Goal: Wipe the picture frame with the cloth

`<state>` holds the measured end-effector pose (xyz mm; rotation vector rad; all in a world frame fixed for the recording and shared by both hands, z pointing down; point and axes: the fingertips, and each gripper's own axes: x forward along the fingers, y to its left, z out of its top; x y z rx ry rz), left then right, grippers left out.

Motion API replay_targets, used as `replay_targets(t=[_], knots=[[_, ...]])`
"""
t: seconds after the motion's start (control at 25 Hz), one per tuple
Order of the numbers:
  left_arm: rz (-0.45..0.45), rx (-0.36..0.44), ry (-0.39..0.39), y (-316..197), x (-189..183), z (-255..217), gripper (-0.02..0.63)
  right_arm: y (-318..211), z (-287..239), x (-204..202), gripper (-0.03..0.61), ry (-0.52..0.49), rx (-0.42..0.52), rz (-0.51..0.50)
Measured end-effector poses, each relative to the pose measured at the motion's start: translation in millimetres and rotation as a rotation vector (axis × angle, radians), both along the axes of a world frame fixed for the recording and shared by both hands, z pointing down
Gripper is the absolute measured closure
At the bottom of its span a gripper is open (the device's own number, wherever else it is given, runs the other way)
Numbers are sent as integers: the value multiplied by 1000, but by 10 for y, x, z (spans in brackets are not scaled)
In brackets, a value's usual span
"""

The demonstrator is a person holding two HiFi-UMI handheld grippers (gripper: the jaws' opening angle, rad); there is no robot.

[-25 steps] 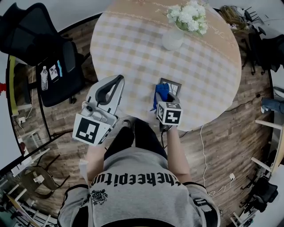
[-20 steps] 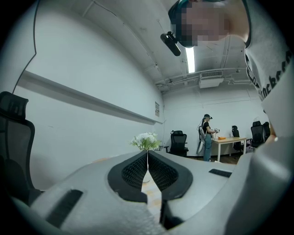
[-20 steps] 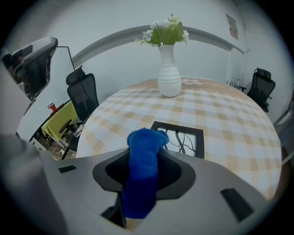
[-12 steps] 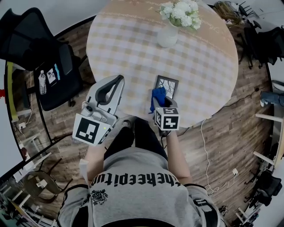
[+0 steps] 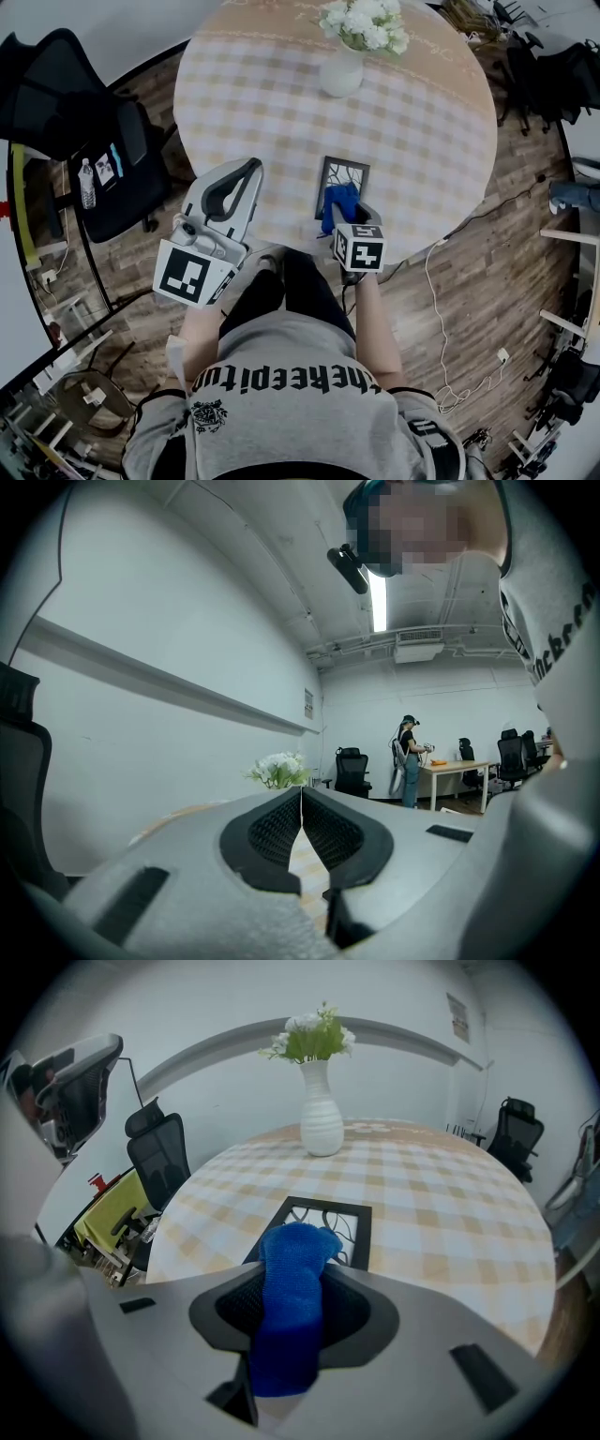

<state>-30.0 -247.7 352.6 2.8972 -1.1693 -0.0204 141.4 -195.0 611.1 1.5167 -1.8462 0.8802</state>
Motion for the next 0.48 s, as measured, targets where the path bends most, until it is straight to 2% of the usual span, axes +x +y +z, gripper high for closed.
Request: replay_targets(t=[0.48], knots=[[54,11,3,3,220,-24,597,132,-52,400,434,39,17,72]])
